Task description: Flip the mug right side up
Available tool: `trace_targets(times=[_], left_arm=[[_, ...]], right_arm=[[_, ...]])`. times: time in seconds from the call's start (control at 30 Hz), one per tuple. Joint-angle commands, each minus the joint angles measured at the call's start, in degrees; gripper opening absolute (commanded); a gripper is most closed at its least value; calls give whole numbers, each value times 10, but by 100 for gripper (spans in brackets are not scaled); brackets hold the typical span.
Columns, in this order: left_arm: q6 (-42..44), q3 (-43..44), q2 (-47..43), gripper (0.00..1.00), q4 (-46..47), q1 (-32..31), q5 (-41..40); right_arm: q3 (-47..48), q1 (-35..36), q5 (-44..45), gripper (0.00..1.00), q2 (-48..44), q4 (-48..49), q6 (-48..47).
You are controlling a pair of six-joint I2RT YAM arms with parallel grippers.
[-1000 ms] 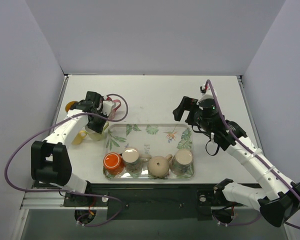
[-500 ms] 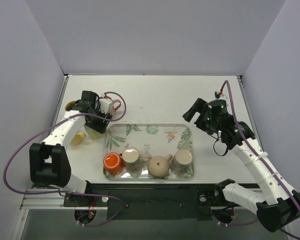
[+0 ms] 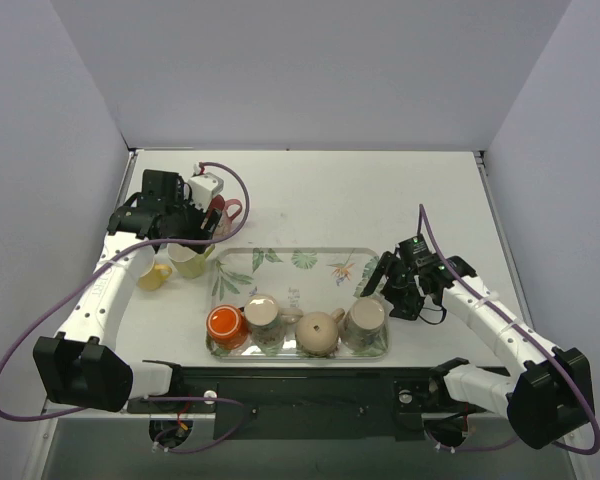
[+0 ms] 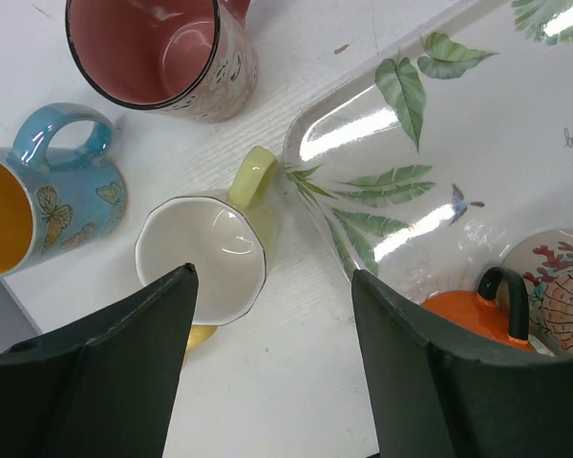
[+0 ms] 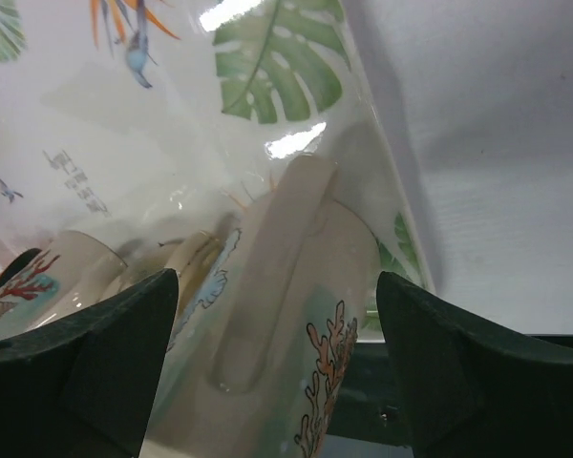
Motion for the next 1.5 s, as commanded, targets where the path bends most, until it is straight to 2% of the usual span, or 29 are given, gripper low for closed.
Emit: trace_targets(times=[0.0,0.13,0.27,0.4,0.43,0.47,0.5,0.7,0.83,1.0,1.1,1.27,1.47], left_arm=[[1,-1,-12,75,-16,-8,1],[-3,1,-8,76,-19,-14,-2],[-3,7,-10,76,-21,-19,-4],[0,8,-15,76,-21,-21,-6],[0,8,-15,76,-23,-22,-6],[0,9,-13,76,-23,-23,-5],[0,10,-12,75,-26,-26,-3],[4,43,-5,76,-55,-57,13],[7,79,-4,76,-75,-75,61],[1,114,12,76,-105,-108,75],[4,120,12,76,-111,-119,96],[8,139,22,78,-131,-137,169],[10,207,53,83,-156,-168,294]], right_arm=[[-34,11,-35,77,9,10,28],[-23,27,-33,71,53,47,25],[-23,27,-48,56,89,84,24],[-20,26,-48,32,100,90,15],[-22,24,-46,19,98,89,12],[-22,24,-47,13,95,88,11],[-22,22,-51,0,92,84,5],[8,31,-49,0,35,49,-52],[10,45,-12,0,-60,71,-126],[-58,42,8,0,-139,191,-225],[-76,41,-17,0,-186,243,-258],[-108,40,-46,0,-258,336,-350],[-104,41,-116,0,-302,437,-383]])
